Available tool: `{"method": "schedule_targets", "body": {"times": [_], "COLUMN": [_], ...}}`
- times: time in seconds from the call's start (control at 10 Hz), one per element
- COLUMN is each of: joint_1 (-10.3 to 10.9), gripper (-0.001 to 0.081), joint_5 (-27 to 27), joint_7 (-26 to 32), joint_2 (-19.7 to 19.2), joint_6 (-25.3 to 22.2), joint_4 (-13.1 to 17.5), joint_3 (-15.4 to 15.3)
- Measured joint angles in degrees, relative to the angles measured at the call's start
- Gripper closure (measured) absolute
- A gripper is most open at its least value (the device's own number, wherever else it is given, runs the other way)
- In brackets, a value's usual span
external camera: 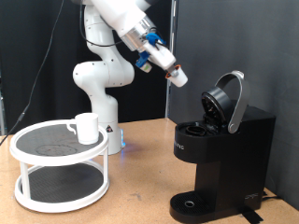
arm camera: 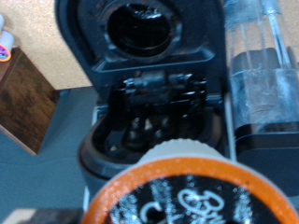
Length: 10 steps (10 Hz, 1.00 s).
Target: Make a cup of coffee with the keurig machine
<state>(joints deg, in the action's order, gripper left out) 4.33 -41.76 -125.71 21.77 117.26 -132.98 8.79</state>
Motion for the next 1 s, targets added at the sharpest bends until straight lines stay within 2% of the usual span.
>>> {"method": "schedule_targets", "body": {"times": [0.3,0.6,1.0], "joint_1": [0.0,0.0,0.0], "gripper": [0.0428,0.0428,0.0428], "joint_5": [0.2,1.2,2.9], "joint_7": [-0.7,-0.6,-1.2], "joint_2": [-2.3,-2.4,-4.7], "joint_6": [1.6,1.9,10.5], "joint_4": [2.0,1.1,-1.8], "joint_3": [-1.3,-1.8,-5.3]}}
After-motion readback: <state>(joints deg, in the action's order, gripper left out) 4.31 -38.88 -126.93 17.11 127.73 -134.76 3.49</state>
